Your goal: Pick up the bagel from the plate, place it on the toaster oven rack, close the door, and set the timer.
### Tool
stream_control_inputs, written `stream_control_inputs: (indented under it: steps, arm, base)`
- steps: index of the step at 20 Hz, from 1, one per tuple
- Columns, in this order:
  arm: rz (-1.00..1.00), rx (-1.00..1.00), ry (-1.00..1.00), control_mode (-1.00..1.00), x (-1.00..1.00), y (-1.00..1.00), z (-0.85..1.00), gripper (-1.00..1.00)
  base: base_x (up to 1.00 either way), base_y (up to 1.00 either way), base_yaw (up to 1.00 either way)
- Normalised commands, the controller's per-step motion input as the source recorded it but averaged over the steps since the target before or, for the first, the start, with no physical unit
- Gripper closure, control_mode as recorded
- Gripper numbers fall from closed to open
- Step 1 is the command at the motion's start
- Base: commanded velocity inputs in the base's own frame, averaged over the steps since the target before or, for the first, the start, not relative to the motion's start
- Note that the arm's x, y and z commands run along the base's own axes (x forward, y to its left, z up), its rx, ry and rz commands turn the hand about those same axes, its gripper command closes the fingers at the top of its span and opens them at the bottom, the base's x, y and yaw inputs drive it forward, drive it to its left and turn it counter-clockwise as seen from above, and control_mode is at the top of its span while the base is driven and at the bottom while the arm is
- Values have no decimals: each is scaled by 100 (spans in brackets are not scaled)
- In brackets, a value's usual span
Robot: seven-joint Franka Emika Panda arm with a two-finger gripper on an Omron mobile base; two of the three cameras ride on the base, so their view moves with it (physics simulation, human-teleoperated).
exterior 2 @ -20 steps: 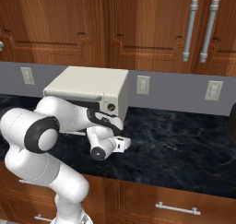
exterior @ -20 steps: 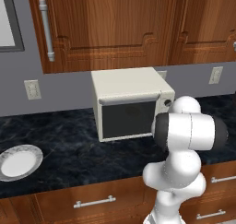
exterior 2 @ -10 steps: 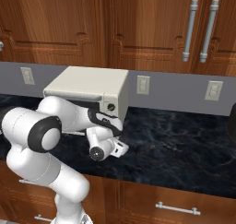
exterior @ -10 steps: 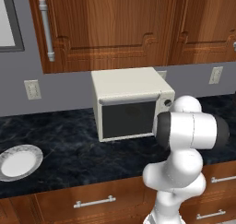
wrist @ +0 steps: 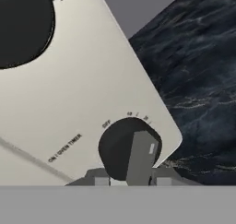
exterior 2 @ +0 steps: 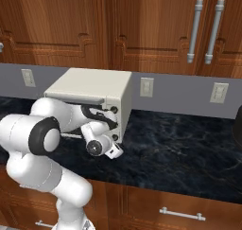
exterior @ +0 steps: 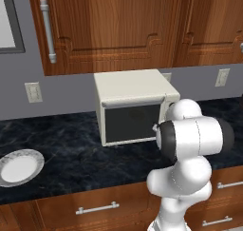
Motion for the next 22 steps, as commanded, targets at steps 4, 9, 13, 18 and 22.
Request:
stream_control_inputs:
  steps: [4,9,13,18,22]
  arm:
    - [-8,41,13,-100,1,-9,76,100]
    - [-9,38,13,-100,0,-47,68,100]
    - [-6,20,6,-100,-3,-64,54,100]
    - [0,2,0,-100,-24,-56,35,100]
    - [0,1,-2,-100,-66,-65,35,100]
  base:
    - [0,0,0]
    - [0,0,0]
    - [0,0,0]
    - [0,0,0]
    - [0,0,0]
